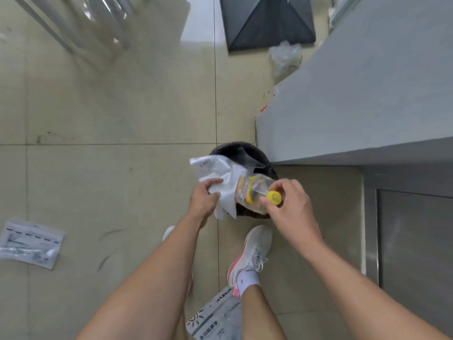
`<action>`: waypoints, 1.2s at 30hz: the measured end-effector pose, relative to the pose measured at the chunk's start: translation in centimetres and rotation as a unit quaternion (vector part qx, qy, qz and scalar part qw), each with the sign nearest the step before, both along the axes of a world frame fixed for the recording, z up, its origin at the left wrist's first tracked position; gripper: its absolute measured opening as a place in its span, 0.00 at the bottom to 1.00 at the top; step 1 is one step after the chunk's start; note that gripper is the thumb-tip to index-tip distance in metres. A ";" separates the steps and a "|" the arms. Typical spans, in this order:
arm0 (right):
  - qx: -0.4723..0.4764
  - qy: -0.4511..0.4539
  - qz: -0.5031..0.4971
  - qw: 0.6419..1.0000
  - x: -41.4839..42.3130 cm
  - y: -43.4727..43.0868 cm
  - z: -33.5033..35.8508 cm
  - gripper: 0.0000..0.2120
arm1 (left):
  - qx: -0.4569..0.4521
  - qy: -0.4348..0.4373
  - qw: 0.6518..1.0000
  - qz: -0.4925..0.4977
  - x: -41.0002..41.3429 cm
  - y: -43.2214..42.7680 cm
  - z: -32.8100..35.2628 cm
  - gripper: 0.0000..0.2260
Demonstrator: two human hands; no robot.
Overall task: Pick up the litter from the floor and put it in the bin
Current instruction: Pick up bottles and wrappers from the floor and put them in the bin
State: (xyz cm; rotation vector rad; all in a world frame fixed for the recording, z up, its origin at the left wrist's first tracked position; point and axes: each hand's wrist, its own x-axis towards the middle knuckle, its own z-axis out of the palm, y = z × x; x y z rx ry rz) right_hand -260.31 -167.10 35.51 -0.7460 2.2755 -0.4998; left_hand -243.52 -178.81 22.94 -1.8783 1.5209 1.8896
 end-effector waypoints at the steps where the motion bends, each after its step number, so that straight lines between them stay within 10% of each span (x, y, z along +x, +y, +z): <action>1: 0.007 -0.007 0.007 1.000 -0.2 -0.2 -2.1 0.11 | -0.015 -0.013 1.000 -0.016 -0.1 0.1 -1.8 0.20; 19: 0.078 -0.013 0.003 0.997 -0.3 -2.5 -15.1 0.15 | -0.153 -0.123 0.953 -0.231 -4.7 0.2 -9.8 0.20; 25: 0.181 -0.031 0.071 0.980 0.4 -2.7 -9.4 0.41 | -0.248 -0.032 0.954 -0.166 0.5 0.4 -2.9 0.20; 36: 0.118 0.087 0.298 0.943 8.2 -8.4 16.2 0.38 | -0.257 -0.137 0.939 -0.185 13.5 -1.1 22.0 0.25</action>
